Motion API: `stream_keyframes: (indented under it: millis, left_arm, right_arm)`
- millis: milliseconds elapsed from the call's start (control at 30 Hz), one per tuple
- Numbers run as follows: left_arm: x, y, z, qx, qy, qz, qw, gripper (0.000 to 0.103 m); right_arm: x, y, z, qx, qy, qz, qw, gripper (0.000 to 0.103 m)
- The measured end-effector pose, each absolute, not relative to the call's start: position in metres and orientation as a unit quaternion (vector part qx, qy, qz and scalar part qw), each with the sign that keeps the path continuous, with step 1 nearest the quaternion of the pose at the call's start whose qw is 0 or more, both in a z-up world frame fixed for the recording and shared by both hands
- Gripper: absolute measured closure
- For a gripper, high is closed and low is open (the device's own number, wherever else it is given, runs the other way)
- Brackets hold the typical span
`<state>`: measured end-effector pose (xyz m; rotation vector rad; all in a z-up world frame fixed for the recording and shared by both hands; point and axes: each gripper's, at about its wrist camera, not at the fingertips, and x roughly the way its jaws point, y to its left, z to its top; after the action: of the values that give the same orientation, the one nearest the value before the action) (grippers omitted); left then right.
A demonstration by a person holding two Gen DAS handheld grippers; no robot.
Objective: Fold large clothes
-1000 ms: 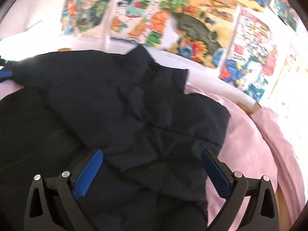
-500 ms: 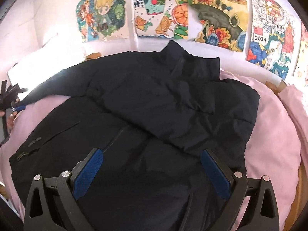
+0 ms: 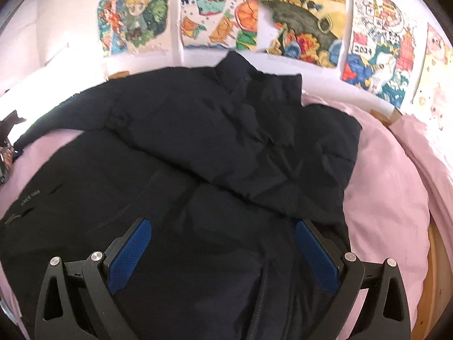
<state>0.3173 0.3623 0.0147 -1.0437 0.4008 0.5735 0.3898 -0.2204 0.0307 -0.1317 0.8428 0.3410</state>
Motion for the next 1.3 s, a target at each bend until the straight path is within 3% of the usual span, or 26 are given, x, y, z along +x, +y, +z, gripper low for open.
stream_keyframes:
  millis: [33, 133, 233, 633, 933, 1167, 1300]
  left_arm:
    - [0.318, 0.361, 0.015, -0.486, 0.184, 0.266, 0.812, 0.041]
    - [0.321, 0.364, 0.015, -0.479, 0.183, 0.257, 0.819, 0.064]
    - [0.322, 0.364, 0.022, -0.46, 0.18, 0.254, 0.832, 0.082]
    - [0.352, 0.304, 0.121, -0.29, 0.127, 0.163, 0.935, 0.094]
    - [0.4, 0.148, 0.212, -0.104, 0.091, -0.024, 0.99, 0.094]
    - [0.449, 0.032, 0.219, -0.039, 0.135, -0.143, 0.98, 0.094]
    - [0.477, -0.031, 0.195, -0.005, 0.176, -0.195, 0.965, 0.094]
  right_arm:
    - [0.39, -0.222, 0.028, -0.062, 0.411, 0.162, 0.895, 0.0]
    - [0.388, -0.226, 0.026, -0.058, 0.414, 0.16, 0.894, 0.0]
    - [0.386, -0.226, 0.027, -0.062, 0.411, 0.158, 0.896, 0.0]
    - [0.385, -0.238, 0.037, -0.042, 0.378, 0.147, 0.913, 0.0]
    - [0.409, -0.27, 0.048, 0.005, 0.346, 0.11, 0.932, 0.0]
    - [0.42, -0.296, 0.051, 0.031, 0.335, 0.086, 0.938, 0.0]
    - [0.425, -0.307, 0.047, 0.032, 0.334, 0.074, 0.939, 0.0]
